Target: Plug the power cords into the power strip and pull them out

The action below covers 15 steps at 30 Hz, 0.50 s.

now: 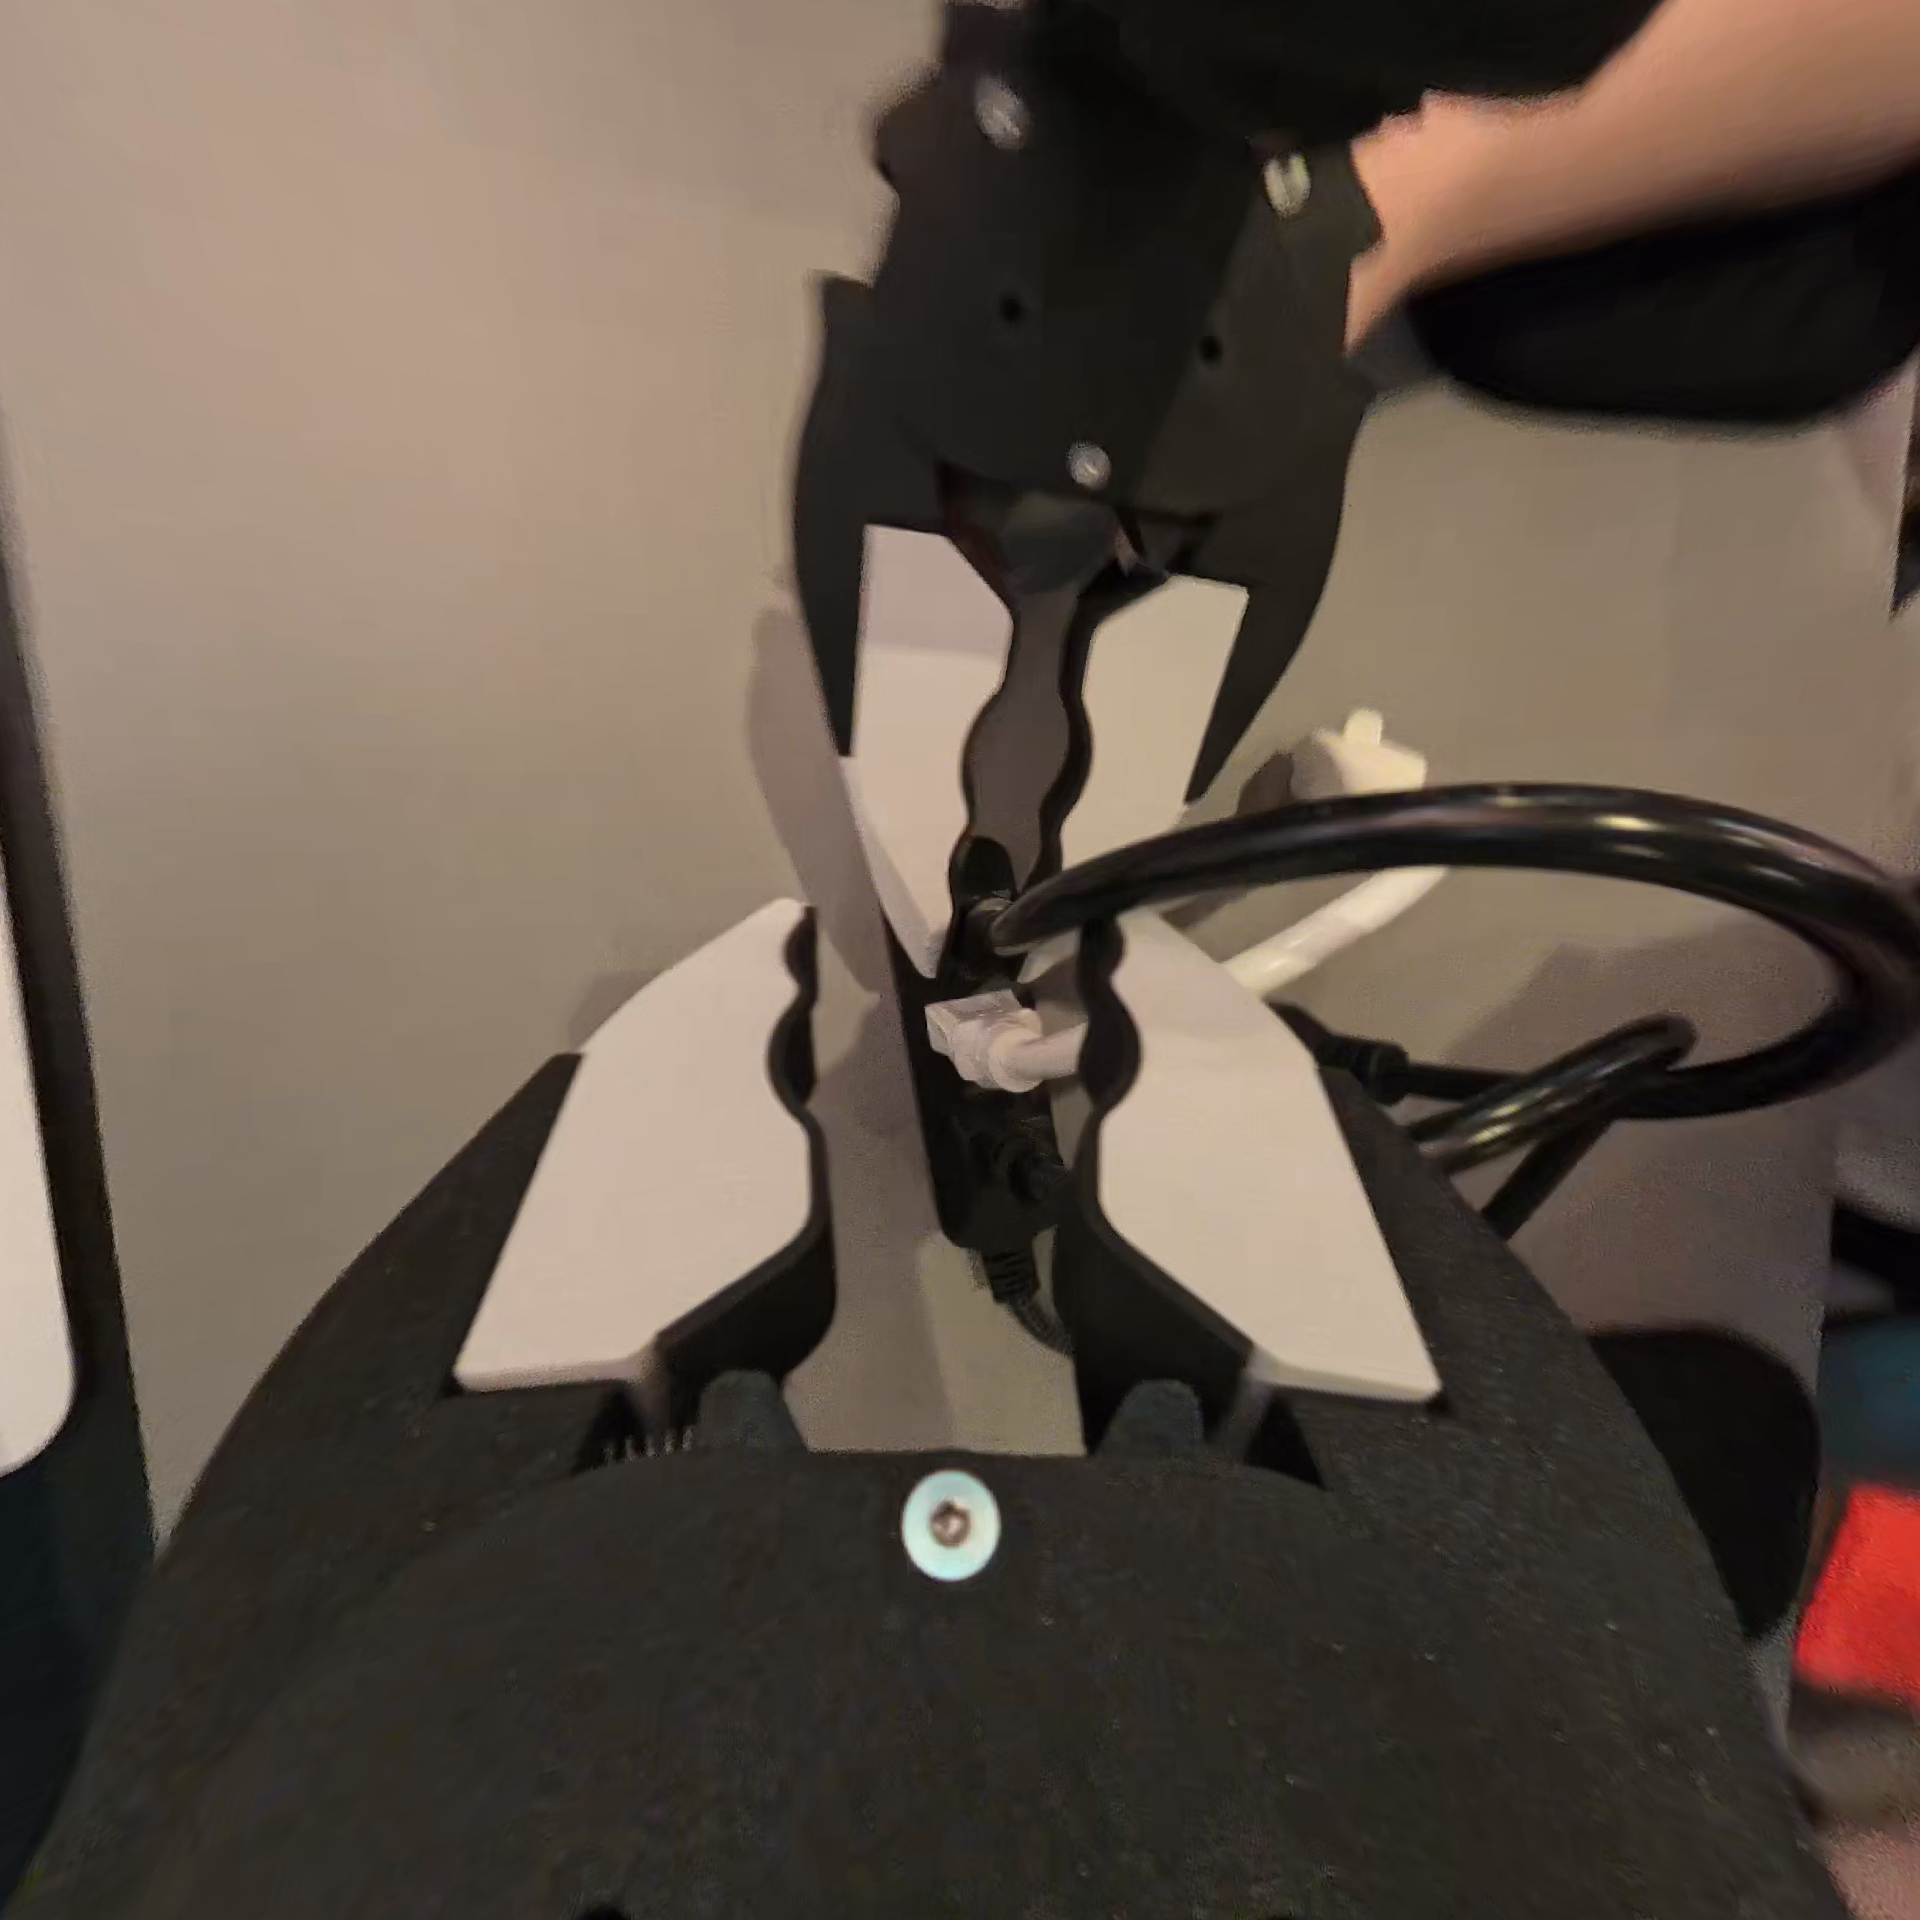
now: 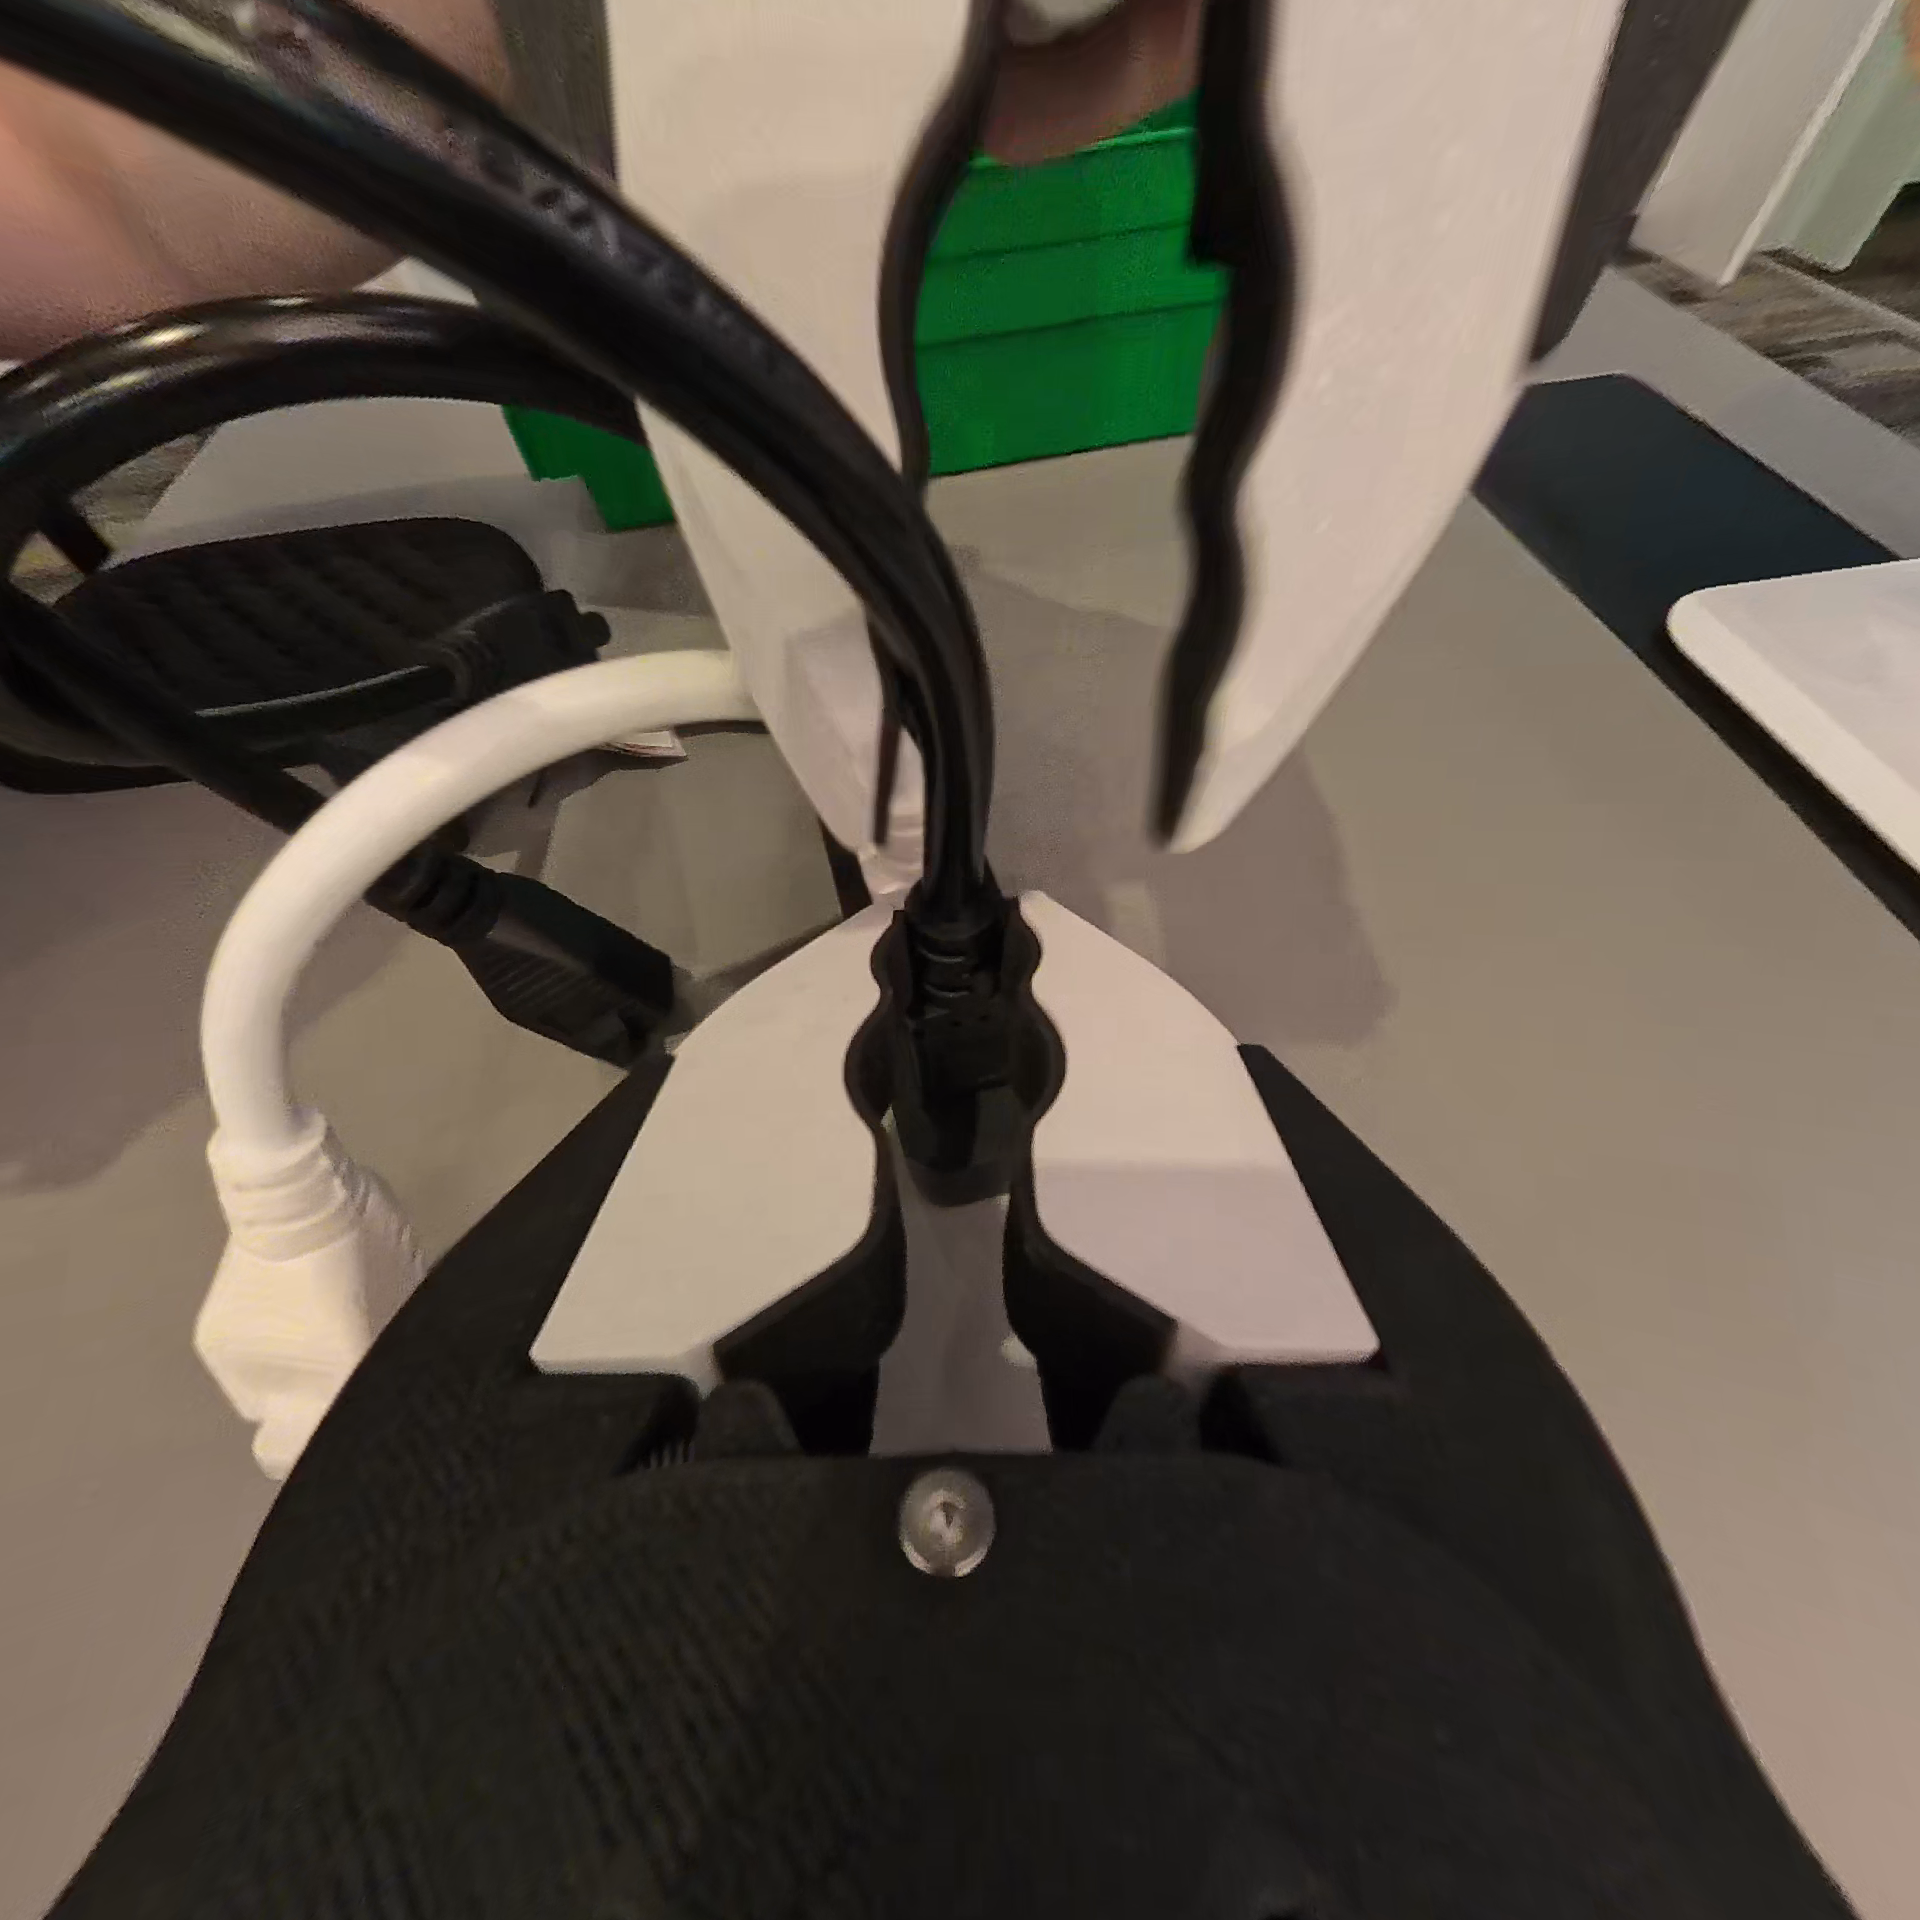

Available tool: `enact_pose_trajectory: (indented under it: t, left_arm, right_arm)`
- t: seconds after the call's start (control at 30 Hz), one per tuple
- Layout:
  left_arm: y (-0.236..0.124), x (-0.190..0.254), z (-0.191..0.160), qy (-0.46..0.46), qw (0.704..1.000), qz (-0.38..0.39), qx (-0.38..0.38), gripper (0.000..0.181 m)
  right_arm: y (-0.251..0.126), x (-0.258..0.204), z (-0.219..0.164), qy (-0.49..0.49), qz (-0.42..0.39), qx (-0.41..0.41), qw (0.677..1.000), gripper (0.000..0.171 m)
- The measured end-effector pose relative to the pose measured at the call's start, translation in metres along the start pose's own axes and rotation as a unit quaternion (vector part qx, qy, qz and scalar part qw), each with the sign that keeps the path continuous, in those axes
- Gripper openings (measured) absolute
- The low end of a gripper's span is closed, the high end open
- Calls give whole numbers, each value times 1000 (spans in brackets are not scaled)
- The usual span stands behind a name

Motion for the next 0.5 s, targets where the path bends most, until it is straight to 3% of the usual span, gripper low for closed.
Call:
enact_pose_trajectory:
  t: [0.17,0.27,0.4,0.5]
  left_arm:
    - [-48,-13,-29,-136,969,86,187,56]
    - [-52,2,-51,-180,946,84,256,51]
    - [-7,-3,-65,-175,955,161,177,53]
    - [33,-14,-63,-157,965,169,123,54]
  right_arm:
    - [-8,12,-3,-14,-48,-22,999,18]
    - [-18,26,-9,9,-66,-25,997,18]
    - [-33,46,-16,18,-110,-52,992,17]
    - [-42,48,-15,23,-69,-71,995,18]
Point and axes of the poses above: each gripper's, where its closed fingertips meet, y out along the fingers, z out of its top, x = y × z across the jaws, the point moved 3 cm from there along -y, back along the fingers, and after that the axes turned 10 degrees about -x, right-handed, at the moved point
